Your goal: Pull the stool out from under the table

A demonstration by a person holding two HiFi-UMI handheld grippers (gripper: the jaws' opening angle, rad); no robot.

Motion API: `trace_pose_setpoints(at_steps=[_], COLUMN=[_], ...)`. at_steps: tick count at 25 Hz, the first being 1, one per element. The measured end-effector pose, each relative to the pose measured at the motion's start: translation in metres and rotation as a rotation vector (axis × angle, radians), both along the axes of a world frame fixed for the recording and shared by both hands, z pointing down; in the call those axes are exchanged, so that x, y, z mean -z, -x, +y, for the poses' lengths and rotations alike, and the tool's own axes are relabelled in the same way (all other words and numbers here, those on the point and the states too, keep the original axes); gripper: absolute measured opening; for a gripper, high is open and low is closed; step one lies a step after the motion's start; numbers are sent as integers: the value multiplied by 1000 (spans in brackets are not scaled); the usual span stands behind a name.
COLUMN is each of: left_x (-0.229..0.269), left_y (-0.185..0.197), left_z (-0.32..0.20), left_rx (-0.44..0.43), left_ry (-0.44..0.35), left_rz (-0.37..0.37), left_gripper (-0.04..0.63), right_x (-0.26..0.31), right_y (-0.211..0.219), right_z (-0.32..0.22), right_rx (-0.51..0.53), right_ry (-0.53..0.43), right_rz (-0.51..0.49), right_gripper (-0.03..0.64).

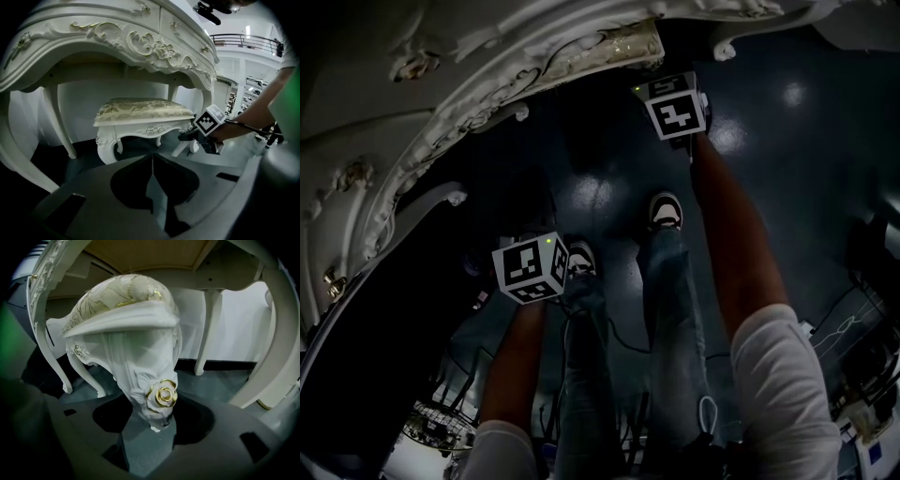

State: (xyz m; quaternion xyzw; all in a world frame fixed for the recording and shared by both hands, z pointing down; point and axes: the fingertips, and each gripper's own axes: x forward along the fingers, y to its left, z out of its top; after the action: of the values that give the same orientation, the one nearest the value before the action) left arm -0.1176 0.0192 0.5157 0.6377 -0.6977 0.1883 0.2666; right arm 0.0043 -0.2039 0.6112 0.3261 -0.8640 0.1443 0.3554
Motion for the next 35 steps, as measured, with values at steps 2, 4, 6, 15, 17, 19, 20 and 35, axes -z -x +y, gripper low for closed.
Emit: trace_pose_setpoints(at_steps=[2,4,6,15,17,19,20,35], left_x=[-9,-16,-21,-39,-46,-55,-59,-101], left_y=[11,19,24,42,47,53,56,132], left_z=[-1,-2,-4,-5,-2,-2,-3,-18], left_rx=[8,-5,-22,-9,-8,-9,-8,97], left_ry=[13,25,29,48,50,45,43,38], left_rz=[-22,-60,-82,-65,-59,-56,-55,-69], left_gripper=[11,11,12,28,64,83,111,319], right_x=[0,0,0,-2,-6,-8,-9,-9], right_y=[0,0,1,0,1,1,1,0], right_z=[-1,0,0,3,5,4,3,-2], right_rx=[1,2,1,3,2,-3,-6,-36], right_ry=[-5,-5,-5,7,6,-2,-6,-47], right_rz=[1,5,11,35,39,41,40,41], right_gripper=[259,256,255,253,253,252,252,245])
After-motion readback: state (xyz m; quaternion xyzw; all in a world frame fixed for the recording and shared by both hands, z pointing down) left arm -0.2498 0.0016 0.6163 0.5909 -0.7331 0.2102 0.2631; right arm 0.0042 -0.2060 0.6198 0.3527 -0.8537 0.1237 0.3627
